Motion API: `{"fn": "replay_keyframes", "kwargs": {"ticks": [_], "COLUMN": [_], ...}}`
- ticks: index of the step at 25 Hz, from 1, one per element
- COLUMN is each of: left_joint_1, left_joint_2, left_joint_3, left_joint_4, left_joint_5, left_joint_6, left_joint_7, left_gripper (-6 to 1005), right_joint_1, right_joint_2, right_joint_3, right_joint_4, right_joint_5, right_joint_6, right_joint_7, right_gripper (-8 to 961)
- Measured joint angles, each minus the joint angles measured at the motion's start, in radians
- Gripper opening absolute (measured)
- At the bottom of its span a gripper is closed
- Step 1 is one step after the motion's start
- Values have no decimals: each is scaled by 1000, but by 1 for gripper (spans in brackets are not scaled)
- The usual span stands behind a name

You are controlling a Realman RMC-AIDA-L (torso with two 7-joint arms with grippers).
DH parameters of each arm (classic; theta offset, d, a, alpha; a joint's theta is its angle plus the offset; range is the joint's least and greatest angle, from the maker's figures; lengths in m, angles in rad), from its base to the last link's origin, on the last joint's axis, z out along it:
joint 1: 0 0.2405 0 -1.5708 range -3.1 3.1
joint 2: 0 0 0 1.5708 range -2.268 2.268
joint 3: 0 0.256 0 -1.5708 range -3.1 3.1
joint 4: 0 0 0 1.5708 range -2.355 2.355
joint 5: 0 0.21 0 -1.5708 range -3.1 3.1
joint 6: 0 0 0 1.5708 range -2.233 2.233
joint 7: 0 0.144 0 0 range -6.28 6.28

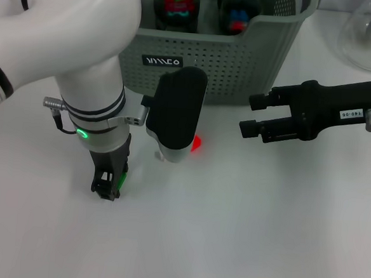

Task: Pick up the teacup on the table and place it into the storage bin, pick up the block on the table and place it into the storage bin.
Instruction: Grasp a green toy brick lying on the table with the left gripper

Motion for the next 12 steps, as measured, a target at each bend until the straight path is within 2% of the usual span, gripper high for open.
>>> {"fn": "replay_keyframes", "kwargs": {"ticks": [1, 6, 12], "left_joint_1": [0, 0, -1], "left_joint_2": [0, 0, -1], "left_joint_3": [-2, -6, -12], "left_joint_4": [-1, -1, -1], "left_joint_5": [0, 0, 2], "left_joint_6": [0, -1, -3], "left_joint_7": [3, 9, 9], "left_gripper": [735, 504, 438], "right_joint_1": [0, -1, -1], "right_joint_2": [0, 0, 0], "right_joint_3": [0, 0, 1], "right_joint_4": [0, 0, 0], "right_joint_5": [0, 0, 0], "right_joint_6": [0, 0, 0], "right_joint_7": [0, 0, 0], "right_gripper": [780, 780, 780]}}
